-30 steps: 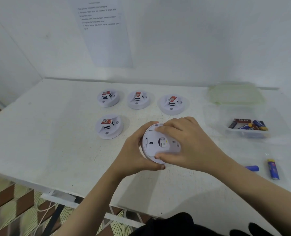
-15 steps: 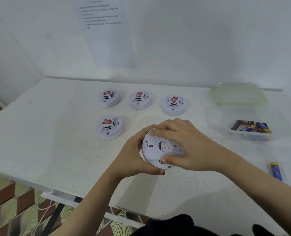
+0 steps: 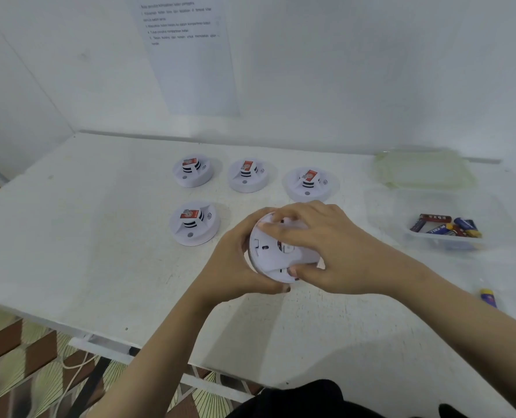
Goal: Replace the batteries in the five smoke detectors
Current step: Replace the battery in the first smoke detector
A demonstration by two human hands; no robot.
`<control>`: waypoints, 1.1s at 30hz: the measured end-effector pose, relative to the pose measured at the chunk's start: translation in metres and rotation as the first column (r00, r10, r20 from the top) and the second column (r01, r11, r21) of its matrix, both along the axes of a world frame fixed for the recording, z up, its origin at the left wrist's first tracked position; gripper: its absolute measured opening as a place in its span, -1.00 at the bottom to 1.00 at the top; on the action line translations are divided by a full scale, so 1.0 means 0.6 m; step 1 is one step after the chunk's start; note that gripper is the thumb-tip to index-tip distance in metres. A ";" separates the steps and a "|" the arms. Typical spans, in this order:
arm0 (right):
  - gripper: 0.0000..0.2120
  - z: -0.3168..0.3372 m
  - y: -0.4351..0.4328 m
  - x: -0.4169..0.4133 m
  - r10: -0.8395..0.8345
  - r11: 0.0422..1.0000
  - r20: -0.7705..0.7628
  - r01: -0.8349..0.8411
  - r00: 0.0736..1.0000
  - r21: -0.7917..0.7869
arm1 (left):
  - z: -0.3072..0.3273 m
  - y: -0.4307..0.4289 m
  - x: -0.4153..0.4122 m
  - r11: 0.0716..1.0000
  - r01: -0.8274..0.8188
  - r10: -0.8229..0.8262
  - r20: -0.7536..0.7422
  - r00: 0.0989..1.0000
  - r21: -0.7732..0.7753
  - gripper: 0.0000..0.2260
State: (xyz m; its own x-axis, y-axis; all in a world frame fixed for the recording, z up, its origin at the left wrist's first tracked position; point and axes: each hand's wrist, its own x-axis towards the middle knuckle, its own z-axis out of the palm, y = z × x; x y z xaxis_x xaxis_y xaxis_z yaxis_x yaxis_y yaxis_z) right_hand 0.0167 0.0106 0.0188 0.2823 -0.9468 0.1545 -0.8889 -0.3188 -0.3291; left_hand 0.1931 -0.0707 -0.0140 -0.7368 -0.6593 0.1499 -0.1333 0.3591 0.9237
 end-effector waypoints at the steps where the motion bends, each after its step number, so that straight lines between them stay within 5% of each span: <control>1: -0.41 -0.005 0.002 0.003 -0.032 0.999 0.052 0.033 0.998 -0.015 | -0.002 -0.003 0.001 1.000 -0.015 0.015 0.010 1.000 -0.002 -0.18; 5: -0.37 -0.013 0.006 0.027 -0.223 0.975 0.338 0.205 0.914 0.088 | -0.006 -0.008 0.001 0.993 -0.082 0.085 0.028 0.996 -0.079 -0.13; 8: -0.29 -0.013 0.003 0.047 -0.334 0.942 0.562 0.244 0.756 0.232 | -0.002 -0.002 -0.008 0.985 -0.075 0.085 0.058 0.995 -0.154 -0.04; 12: -0.26 -0.026 -0.001 0.057 -0.407 0.913 0.658 0.273 0.634 0.303 | -0.005 0.004 -0.018 0.990 -0.063 0.064 0.008 0.998 -0.125 0.05; 18: -0.59 -0.045 0.002 0.038 -0.483 0.874 0.873 0.104 0.068 0.475 | -0.018 0.003 -0.016 0.991 -0.087 0.085 -0.023 0.996 -0.101 0.00; 21: -0.63 -0.053 0.006 0.038 -0.468 0.879 0.876 0.045 -0.112 0.475 | -0.027 0.002 -0.014 0.993 -0.117 0.116 -0.027 0.993 -0.015 -0.10; 28: -0.73 -0.070 0.016 0.034 -0.503 0.849 0.862 0.151 -0.061 0.506 | -0.043 0.007 -0.006 0.978 -0.192 0.201 -0.116 0.973 0.084 -0.20; 31: -0.80 -0.072 0.018 0.027 -0.498 0.842 0.860 0.175 -0.111 0.510 | -0.041 -0.003 0.005 0.960 -0.109 0.149 -0.139 0.979 0.256 -0.16; 33: -0.65 -0.077 0.016 0.025 -0.481 0.848 0.862 0.166 -0.161 0.504 | -0.037 -0.010 0.009 0.929 -0.077 0.136 -0.138 0.981 0.363 -0.17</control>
State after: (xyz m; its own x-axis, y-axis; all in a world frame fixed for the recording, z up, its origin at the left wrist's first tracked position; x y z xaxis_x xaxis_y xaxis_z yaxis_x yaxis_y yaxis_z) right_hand 0.0316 0.0204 -0.0274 -0.3527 -0.9038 -0.2425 0.4105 0.0835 -0.9080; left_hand 0.1986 -0.0770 -0.0364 -0.6452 -0.7640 0.0008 0.0053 -0.0035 1.0000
